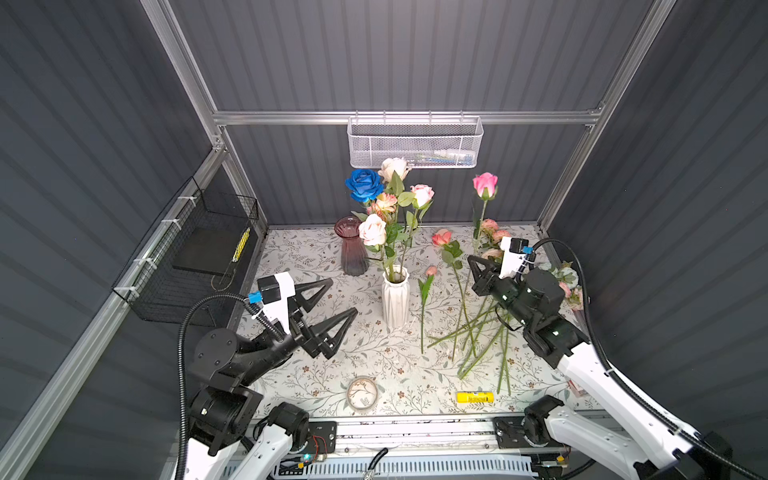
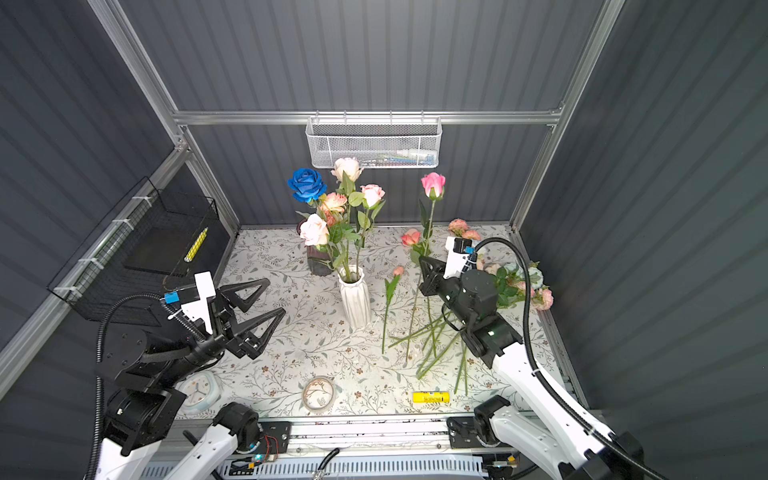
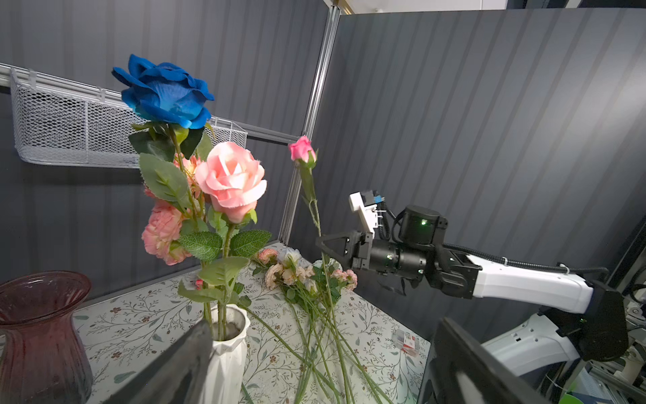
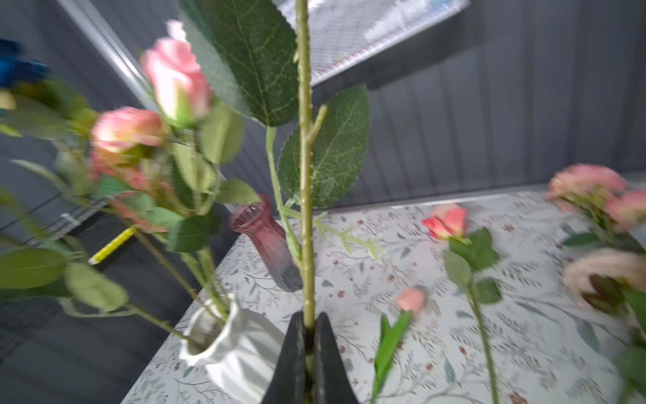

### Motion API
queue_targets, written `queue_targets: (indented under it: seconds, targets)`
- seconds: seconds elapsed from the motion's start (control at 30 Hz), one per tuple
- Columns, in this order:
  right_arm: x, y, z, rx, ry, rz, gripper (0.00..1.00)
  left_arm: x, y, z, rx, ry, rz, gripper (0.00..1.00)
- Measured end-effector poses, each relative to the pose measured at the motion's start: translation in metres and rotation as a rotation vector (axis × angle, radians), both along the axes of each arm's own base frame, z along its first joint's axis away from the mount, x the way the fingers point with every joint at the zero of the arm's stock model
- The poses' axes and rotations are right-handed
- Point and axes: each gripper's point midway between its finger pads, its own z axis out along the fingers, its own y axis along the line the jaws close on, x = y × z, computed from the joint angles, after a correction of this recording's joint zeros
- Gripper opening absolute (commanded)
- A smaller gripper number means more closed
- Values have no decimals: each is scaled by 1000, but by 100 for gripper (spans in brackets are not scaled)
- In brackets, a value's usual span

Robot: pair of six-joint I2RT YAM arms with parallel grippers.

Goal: Arrange the flowers into the vase
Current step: 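Lift the pink rose upward out of the pile with the right gripper, then carry the pink rose over the white vase with the right gripper, then lower the pink rose into the white vase and open the right gripper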

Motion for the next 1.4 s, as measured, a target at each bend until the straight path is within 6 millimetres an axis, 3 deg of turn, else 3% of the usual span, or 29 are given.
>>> queue_targets:
  seconds: [0.3,0.4,0.53,0.63,0.83,1.03,1.1,1.2,1.27,1.4]
  targets:
    - [-57,55,138,95,-395,215,0,2,1,-2,2,11,10,100]
    - [-62,76,174,106,-513,247,0,2,1,-3,4,14,11,100]
    - [-51,105,201,101,-628,245,0,2,1,-3,4,16,11,100]
    - [-31,123,197,75,-655,219,0,3,1,-3,4,17,11,100]
    - [9,154,171,-11,-657,170,0,4,0,1,4,22,10,100]
    - [27,166,146,-64,-637,148,0,4,0,1,4,22,10,100]
    - [26,165,138,-67,-625,150,10,4,0,1,4,22,10,100]
    - [23,161,114,-72,-573,167,42,4,0,1,4,22,10,100]
    - [19,158,99,-72,-534,178,51,4,0,1,4,22,10,100]
    - [6,144,74,-66,-462,188,61,4,0,1,4,22,10,100]
